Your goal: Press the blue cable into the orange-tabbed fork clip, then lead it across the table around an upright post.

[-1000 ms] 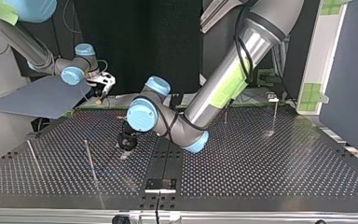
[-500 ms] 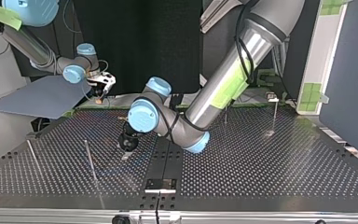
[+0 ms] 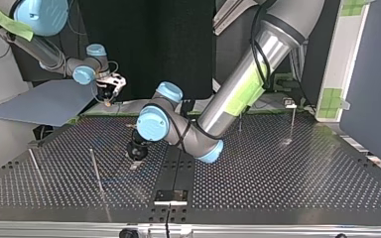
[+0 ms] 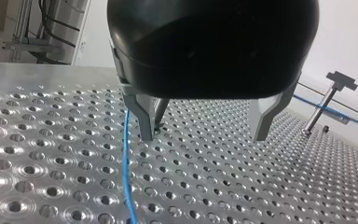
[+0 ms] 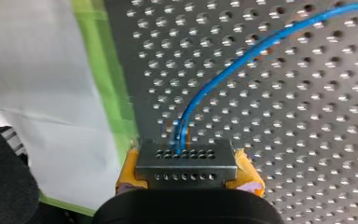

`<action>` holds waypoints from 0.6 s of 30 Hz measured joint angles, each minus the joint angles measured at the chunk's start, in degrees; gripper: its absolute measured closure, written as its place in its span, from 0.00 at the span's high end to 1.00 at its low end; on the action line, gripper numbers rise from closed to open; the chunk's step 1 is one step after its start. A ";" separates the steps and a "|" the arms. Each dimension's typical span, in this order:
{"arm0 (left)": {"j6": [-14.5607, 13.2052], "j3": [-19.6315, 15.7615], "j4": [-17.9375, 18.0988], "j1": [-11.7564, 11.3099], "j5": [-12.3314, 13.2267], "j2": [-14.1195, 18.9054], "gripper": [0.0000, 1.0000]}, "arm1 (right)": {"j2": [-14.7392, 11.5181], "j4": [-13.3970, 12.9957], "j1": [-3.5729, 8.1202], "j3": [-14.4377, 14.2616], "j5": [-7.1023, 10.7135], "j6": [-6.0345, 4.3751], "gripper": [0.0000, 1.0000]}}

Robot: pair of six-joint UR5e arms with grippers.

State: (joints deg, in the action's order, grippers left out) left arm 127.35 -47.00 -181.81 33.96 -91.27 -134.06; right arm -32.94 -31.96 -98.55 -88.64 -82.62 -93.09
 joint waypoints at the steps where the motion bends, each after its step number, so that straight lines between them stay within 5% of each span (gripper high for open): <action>1: -0.02 -0.01 -0.05 0.00 0.00 0.00 1.00 | 0.20 -0.20 0.00 0.02 0.00 -0.06 0.00; 18: -0.25 -0.01 -0.64 -0.01 0.00 0.00 1.00 | 2.98 -2.42 0.06 0.32 -0.03 -0.58 0.00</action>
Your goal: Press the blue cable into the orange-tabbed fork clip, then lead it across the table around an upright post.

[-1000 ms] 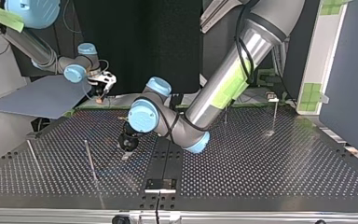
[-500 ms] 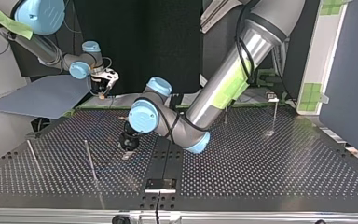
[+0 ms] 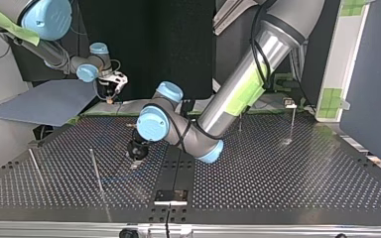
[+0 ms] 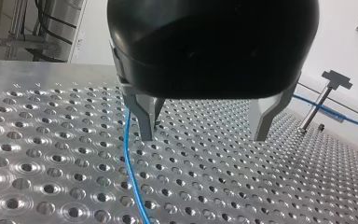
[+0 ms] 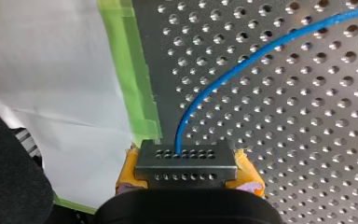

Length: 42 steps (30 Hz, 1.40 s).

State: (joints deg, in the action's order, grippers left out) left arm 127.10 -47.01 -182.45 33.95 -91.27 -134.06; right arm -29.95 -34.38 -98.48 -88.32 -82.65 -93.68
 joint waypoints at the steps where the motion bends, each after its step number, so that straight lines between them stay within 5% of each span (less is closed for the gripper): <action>1: -0.01 -0.01 -0.01 0.00 0.00 0.00 1.00 | 0.29 -0.02 0.00 0.09 0.01 0.01 0.00; 24: -0.63 -0.02 -1.08 -0.12 0.02 0.00 1.00 | 2.03 -0.47 0.01 1.23 -0.87 -0.03 0.00; 31: -0.95 0.00 -1.97 -0.32 0.05 0.00 1.00 | 4.54 -0.86 0.07 2.56 -1.06 0.04 0.00; 42: -5.03 0.00 -6.93 -0.39 -0.17 0.05 1.00 | 5.08 -0.79 0.07 3.19 -1.03 0.14 0.00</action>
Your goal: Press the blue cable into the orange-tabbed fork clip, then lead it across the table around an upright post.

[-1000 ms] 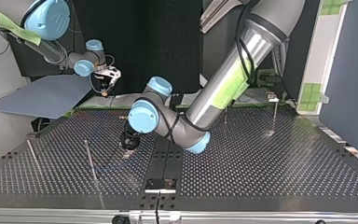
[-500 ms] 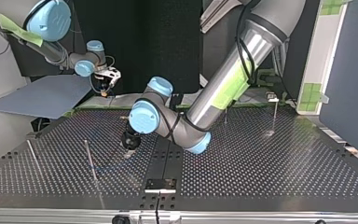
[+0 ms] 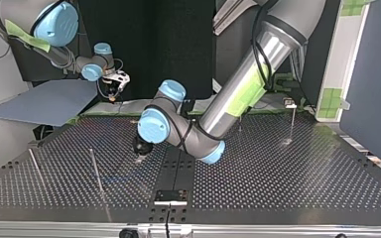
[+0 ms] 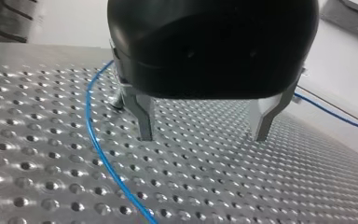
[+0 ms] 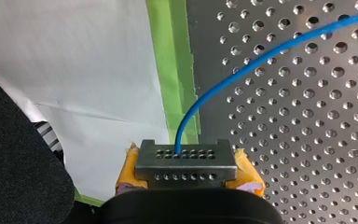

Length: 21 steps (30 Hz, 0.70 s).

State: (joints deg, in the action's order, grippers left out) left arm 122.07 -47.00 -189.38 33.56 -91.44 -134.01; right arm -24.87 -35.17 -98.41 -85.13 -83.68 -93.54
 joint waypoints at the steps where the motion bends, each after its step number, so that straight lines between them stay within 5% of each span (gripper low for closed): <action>1: -0.48 0.00 -0.47 0.00 -0.18 0.02 1.00 | 0.00 0.00 0.00 0.01 0.00 0.01 0.00; 21: -10.42 0.00 -10.49 2.23 -4.26 1.21 1.00 | -0.01 0.35 0.01 0.18 0.00 0.20 0.00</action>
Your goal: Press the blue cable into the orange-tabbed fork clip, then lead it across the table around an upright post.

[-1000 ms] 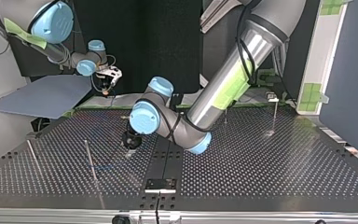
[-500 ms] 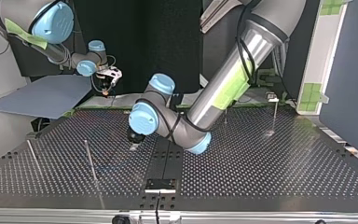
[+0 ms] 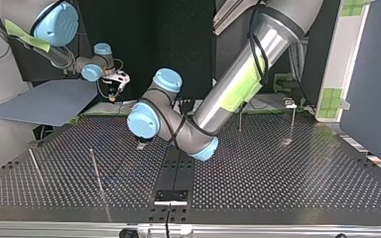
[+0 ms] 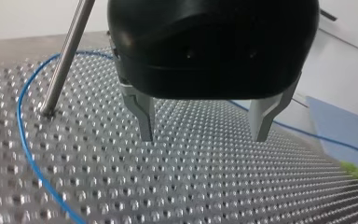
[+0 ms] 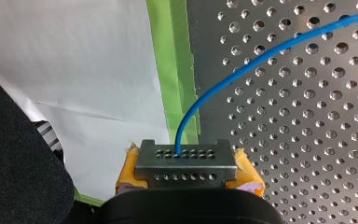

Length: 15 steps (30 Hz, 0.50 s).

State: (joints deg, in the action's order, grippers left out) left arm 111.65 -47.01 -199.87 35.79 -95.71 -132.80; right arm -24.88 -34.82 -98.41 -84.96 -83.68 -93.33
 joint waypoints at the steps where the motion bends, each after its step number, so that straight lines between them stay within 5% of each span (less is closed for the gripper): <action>1: -0.45 0.00 -0.42 0.12 -0.04 0.25 1.00 | 0.00 0.00 -0.01 0.00 0.00 0.01 0.00; 15: -7.10 1.65 -3.12 1.07 -0.05 4.60 1.00 | -0.01 0.20 -0.28 0.23 0.02 0.06 0.00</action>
State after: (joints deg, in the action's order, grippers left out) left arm 104.55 -45.36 -202.99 36.86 -95.75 -128.20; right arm -24.89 -34.62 -98.69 -84.73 -83.66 -93.27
